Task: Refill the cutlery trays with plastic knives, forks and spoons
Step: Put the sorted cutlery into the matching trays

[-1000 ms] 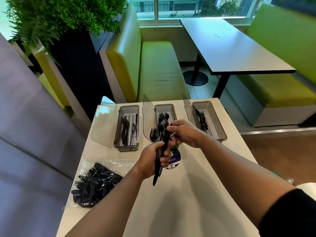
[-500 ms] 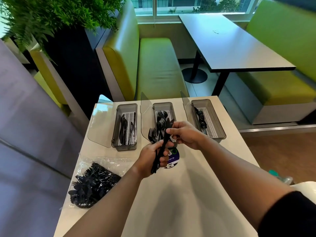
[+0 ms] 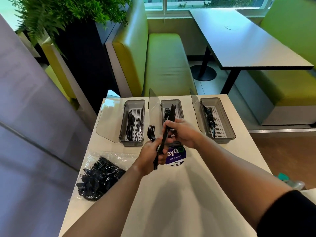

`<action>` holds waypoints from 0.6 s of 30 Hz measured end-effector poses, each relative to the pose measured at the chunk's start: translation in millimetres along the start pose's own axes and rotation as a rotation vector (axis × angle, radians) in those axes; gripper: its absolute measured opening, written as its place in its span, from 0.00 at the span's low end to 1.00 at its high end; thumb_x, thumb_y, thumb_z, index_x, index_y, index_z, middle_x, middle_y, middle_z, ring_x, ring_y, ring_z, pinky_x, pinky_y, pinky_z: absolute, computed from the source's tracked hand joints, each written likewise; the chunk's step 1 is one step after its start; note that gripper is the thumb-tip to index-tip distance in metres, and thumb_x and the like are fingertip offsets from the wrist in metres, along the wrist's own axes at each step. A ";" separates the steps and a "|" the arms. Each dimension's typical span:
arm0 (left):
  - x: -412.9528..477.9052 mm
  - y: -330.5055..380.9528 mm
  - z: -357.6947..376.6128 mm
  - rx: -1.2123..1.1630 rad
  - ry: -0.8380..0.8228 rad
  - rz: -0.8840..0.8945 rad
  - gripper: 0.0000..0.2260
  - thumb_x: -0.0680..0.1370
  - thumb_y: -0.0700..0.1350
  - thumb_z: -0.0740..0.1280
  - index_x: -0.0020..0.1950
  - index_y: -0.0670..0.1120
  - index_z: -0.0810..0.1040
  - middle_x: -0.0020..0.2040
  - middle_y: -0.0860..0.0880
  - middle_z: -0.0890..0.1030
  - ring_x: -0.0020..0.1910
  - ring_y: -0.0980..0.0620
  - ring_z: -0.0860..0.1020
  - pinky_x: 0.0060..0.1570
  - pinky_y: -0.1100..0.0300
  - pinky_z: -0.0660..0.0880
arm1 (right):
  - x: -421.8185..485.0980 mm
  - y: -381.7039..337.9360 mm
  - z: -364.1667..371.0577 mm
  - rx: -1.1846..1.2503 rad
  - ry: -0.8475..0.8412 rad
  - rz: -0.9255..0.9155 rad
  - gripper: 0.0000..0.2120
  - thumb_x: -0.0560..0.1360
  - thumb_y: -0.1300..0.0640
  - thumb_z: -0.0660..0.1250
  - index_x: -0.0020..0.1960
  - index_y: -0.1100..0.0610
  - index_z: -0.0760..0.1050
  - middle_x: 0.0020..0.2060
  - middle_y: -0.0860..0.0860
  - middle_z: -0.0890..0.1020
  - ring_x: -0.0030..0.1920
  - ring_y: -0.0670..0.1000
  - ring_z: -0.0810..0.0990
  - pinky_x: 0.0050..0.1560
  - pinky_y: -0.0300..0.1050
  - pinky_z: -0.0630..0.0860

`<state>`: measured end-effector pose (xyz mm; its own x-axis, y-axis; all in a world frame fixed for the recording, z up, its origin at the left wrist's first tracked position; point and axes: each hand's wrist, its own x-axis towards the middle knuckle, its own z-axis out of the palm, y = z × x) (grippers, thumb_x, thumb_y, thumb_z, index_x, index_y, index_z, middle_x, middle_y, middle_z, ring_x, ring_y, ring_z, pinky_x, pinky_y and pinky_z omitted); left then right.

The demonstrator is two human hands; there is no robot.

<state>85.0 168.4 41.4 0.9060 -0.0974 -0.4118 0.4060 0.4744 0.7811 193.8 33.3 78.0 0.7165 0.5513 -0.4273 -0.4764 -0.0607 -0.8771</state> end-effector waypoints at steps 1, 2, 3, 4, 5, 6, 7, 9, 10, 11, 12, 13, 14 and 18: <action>-2.1 1.1 -4.1 -0.009 0.012 0.012 0.19 0.85 0.54 0.57 0.59 0.41 0.81 0.32 0.48 0.70 0.25 0.55 0.63 0.25 0.62 0.60 | 3.7 -9.2 7.0 0.023 0.058 -0.041 0.07 0.83 0.55 0.62 0.51 0.59 0.75 0.38 0.55 0.83 0.39 0.54 0.79 0.33 0.42 0.75; -5.4 3.0 -10.1 -0.027 0.032 0.026 0.20 0.85 0.54 0.57 0.59 0.41 0.81 0.32 0.48 0.70 0.25 0.55 0.62 0.25 0.63 0.59 | 9.1 -18.8 15.6 0.060 0.105 -0.080 0.08 0.84 0.55 0.60 0.50 0.58 0.74 0.37 0.54 0.83 0.40 0.55 0.81 0.35 0.44 0.76; -8.5 4.6 -15.7 -0.047 0.054 0.039 0.20 0.84 0.54 0.57 0.58 0.40 0.81 0.31 0.48 0.69 0.24 0.56 0.62 0.24 0.63 0.58 | 14.1 -29.0 24.6 0.120 0.143 -0.108 0.09 0.84 0.56 0.59 0.49 0.58 0.73 0.35 0.55 0.82 0.39 0.56 0.81 0.37 0.47 0.78; -11.5 6.2 -20.9 -0.059 0.081 0.051 0.20 0.85 0.54 0.57 0.57 0.40 0.81 0.30 0.49 0.67 0.24 0.56 0.61 0.24 0.64 0.56 | 19.4 -38.6 32.4 0.191 0.176 -0.126 0.09 0.85 0.56 0.58 0.48 0.58 0.72 0.33 0.54 0.80 0.35 0.56 0.81 0.38 0.50 0.79; -15.1 7.9 -28.7 -0.068 0.110 0.063 0.20 0.85 0.53 0.56 0.55 0.40 0.80 0.30 0.49 0.65 0.24 0.56 0.60 0.25 0.63 0.54 | 26.1 -47.5 42.4 0.244 0.204 -0.130 0.09 0.85 0.55 0.58 0.48 0.58 0.71 0.31 0.54 0.77 0.31 0.55 0.79 0.36 0.50 0.78; -18.1 9.3 -34.8 -0.069 0.135 0.072 0.20 0.85 0.53 0.56 0.53 0.40 0.80 0.30 0.49 0.63 0.24 0.56 0.59 0.25 0.63 0.53 | 33.0 -54.4 49.1 0.263 0.239 -0.122 0.10 0.85 0.53 0.58 0.48 0.58 0.70 0.29 0.52 0.74 0.27 0.52 0.75 0.31 0.47 0.75; -22.0 9.7 -43.3 -0.071 0.161 0.076 0.20 0.85 0.54 0.56 0.50 0.41 0.80 0.30 0.49 0.61 0.24 0.56 0.59 0.25 0.63 0.52 | 41.5 -58.7 57.6 0.245 0.260 -0.095 0.10 0.85 0.52 0.59 0.48 0.57 0.70 0.28 0.51 0.71 0.24 0.50 0.70 0.27 0.43 0.71; -28.7 10.8 -56.6 -0.078 0.189 0.074 0.19 0.85 0.54 0.57 0.47 0.42 0.79 0.30 0.49 0.60 0.24 0.56 0.58 0.25 0.65 0.52 | 55.5 -61.1 71.8 0.149 0.264 -0.008 0.11 0.84 0.49 0.60 0.46 0.55 0.70 0.25 0.48 0.68 0.21 0.46 0.64 0.22 0.37 0.64; -32.2 11.0 -65.0 -0.093 0.198 0.074 0.18 0.85 0.54 0.58 0.46 0.43 0.79 0.30 0.50 0.60 0.24 0.56 0.58 0.24 0.66 0.53 | 63.7 -58.0 81.2 0.085 0.243 0.058 0.12 0.84 0.50 0.60 0.45 0.55 0.70 0.24 0.48 0.67 0.20 0.45 0.62 0.21 0.36 0.62; -34.4 11.9 -70.6 -0.112 0.197 0.067 0.16 0.84 0.53 0.59 0.46 0.44 0.78 0.31 0.50 0.59 0.24 0.56 0.57 0.24 0.66 0.54 | 69.4 -54.2 88.2 0.024 0.219 0.126 0.11 0.83 0.52 0.60 0.43 0.55 0.69 0.24 0.47 0.66 0.20 0.45 0.61 0.20 0.35 0.60; -37.4 12.9 -76.5 -0.140 0.191 0.055 0.12 0.81 0.52 0.61 0.44 0.45 0.76 0.31 0.50 0.59 0.23 0.56 0.56 0.23 0.67 0.54 | 75.2 -48.6 95.7 -0.033 0.190 0.192 0.12 0.83 0.55 0.59 0.41 0.55 0.68 0.24 0.48 0.66 0.20 0.45 0.61 0.20 0.34 0.60; -39.9 13.9 -80.6 -0.175 0.178 0.036 0.09 0.78 0.50 0.62 0.43 0.46 0.75 0.31 0.51 0.59 0.24 0.56 0.56 0.23 0.67 0.53 | 78.8 -43.5 101.4 -0.082 0.175 0.241 0.12 0.83 0.59 0.58 0.40 0.55 0.67 0.25 0.48 0.66 0.21 0.45 0.61 0.19 0.34 0.60; -41.7 14.5 -84.2 -0.219 0.169 0.017 0.08 0.76 0.50 0.62 0.41 0.48 0.74 0.31 0.51 0.60 0.24 0.56 0.56 0.23 0.67 0.53 | 81.8 -39.4 107.3 -0.120 0.171 0.274 0.13 0.83 0.61 0.57 0.39 0.55 0.66 0.27 0.49 0.66 0.22 0.45 0.62 0.19 0.35 0.61; -48.0 11.5 -101.8 -0.362 0.181 -0.001 0.10 0.78 0.49 0.55 0.41 0.49 0.71 0.32 0.51 0.64 0.23 0.57 0.58 0.21 0.68 0.54 | 95.9 -30.4 131.3 -0.222 0.184 0.294 0.15 0.85 0.63 0.52 0.40 0.58 0.66 0.30 0.51 0.68 0.27 0.47 0.64 0.21 0.36 0.65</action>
<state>34.0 267.5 22.4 0.8567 0.0425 -0.5140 0.3095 0.7548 0.5783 210.1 197.3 92.5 0.6549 0.3271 -0.6813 -0.5673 -0.3830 -0.7291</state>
